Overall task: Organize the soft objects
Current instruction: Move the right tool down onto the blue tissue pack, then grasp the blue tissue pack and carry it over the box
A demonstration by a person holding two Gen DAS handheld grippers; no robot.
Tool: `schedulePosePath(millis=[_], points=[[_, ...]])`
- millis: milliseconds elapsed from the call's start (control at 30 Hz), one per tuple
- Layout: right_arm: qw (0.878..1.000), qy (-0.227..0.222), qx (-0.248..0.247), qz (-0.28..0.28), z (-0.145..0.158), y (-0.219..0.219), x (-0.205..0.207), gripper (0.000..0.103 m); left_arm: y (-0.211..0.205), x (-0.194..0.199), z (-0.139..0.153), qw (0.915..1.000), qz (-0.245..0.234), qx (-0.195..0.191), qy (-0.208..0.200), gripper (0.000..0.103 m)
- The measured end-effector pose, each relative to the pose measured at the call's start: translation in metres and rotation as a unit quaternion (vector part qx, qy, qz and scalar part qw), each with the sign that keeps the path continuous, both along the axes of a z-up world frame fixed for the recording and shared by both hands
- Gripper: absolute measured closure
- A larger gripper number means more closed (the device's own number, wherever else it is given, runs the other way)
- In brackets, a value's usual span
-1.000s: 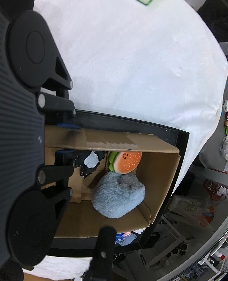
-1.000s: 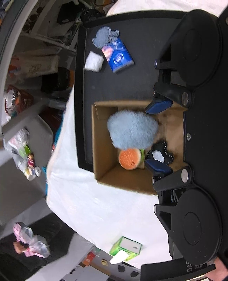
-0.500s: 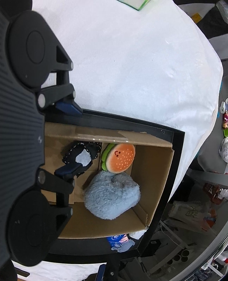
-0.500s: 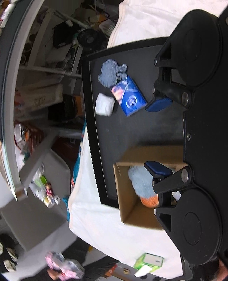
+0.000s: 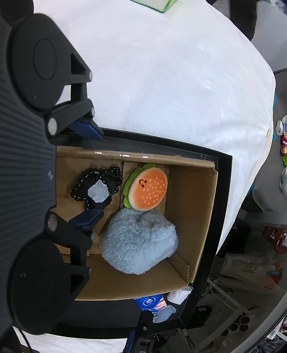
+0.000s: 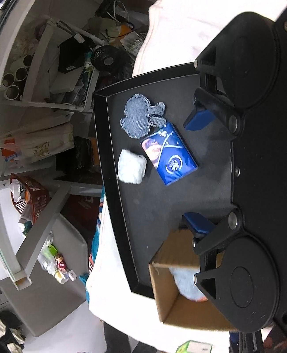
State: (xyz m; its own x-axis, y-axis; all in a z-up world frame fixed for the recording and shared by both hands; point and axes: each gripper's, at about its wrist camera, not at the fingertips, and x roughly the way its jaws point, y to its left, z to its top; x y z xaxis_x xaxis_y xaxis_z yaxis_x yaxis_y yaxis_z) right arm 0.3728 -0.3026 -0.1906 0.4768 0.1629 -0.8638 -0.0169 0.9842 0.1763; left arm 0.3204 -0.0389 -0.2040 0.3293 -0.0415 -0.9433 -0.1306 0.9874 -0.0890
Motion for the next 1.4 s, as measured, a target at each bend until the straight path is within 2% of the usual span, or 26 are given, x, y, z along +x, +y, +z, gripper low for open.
schedulePosePath(millis=[367,533,800,867,900,933,967,1067,1400], points=[[1.000,-0.004,-0.022,0.021,-0.033,-0.011,0.012,0.016,-0.019,0.011,-0.008,0.9993,-0.013,0.029,0.018,0.034],[0.999,-0.015,-0.032,0.032,-0.041,-0.013,0.016,0.011,-0.024,0.017,-0.012,0.9988,-0.006,0.039,0.027,0.032],[0.998,-0.033,-0.044,0.044,-0.051,-0.012,0.023,0.011,-0.026,0.023,-0.015,0.9984,-0.001,0.047,0.032,0.030],[0.996,-0.042,-0.054,0.058,-0.053,-0.008,0.021,0.014,-0.026,0.023,-0.015,0.9984,0.000,0.047,0.033,0.030],[0.996,-0.039,-0.059,0.063,-0.055,-0.006,0.021,0.018,-0.027,0.023,-0.015,0.9983,0.000,0.048,0.033,0.030],[0.995,-0.033,-0.059,0.067,-0.057,-0.005,0.022,0.026,-0.027,0.023,-0.014,0.9983,-0.001,0.049,0.033,0.030],[0.995,-0.033,-0.063,0.067,-0.057,-0.005,0.021,0.027,-0.028,0.024,-0.015,0.9982,-0.002,0.049,0.033,0.030],[0.997,-0.032,-0.048,0.059,-0.053,-0.009,0.018,0.029,-0.028,0.023,-0.015,0.9984,-0.002,0.048,0.031,0.030],[0.998,-0.021,-0.047,0.035,-0.031,-0.017,0.003,0.029,-0.020,0.014,-0.007,0.9993,-0.002,0.032,0.021,0.030]])
